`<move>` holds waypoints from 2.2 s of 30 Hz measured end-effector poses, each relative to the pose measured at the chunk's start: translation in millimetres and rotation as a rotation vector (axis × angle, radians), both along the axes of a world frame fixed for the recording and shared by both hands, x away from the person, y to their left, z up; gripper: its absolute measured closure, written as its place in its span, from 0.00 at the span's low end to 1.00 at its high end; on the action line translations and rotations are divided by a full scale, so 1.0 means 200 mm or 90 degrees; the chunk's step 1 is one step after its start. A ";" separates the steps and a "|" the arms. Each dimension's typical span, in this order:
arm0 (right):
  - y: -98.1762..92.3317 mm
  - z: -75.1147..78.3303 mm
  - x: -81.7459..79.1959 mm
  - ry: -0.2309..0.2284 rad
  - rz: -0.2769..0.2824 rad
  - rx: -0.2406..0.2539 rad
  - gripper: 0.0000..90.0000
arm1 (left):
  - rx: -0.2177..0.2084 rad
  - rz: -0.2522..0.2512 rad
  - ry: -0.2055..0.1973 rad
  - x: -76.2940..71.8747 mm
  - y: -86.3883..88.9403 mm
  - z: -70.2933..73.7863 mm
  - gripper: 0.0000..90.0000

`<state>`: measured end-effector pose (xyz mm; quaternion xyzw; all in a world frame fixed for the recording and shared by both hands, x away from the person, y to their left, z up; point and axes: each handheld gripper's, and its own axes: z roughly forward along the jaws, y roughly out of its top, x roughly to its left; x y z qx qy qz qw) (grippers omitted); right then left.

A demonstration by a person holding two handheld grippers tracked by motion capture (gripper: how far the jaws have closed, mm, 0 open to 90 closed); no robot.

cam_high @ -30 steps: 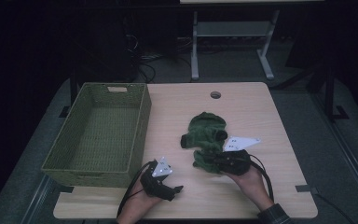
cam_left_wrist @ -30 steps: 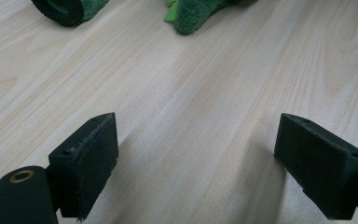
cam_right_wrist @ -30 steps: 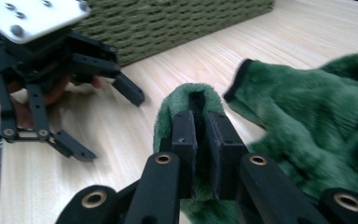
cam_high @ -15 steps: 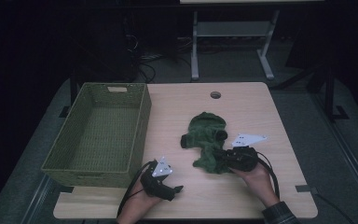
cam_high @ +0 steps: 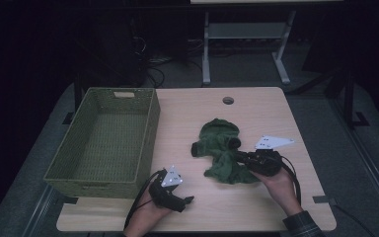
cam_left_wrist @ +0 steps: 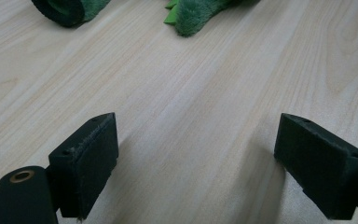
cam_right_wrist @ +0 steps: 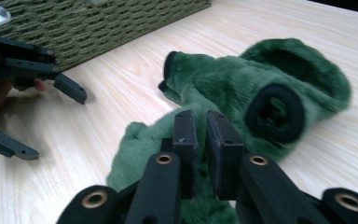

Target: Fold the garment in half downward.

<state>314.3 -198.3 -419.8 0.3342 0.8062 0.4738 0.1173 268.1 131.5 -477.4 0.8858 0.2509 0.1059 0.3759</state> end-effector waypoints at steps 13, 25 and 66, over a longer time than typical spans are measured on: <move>0.13 -0.06 0.09 0.018 0.020 -0.032 0.98 | 0.002 -0.002 0.000 0.00 0.00 0.00 0.14; 0.19 -0.20 0.05 0.066 0.046 -0.111 0.98 | 0.002 -0.001 0.000 0.00 0.00 0.00 0.14; -0.49 -0.19 -0.23 0.073 -0.041 -0.069 0.79 | 0.002 -0.005 0.000 0.01 0.00 0.00 0.15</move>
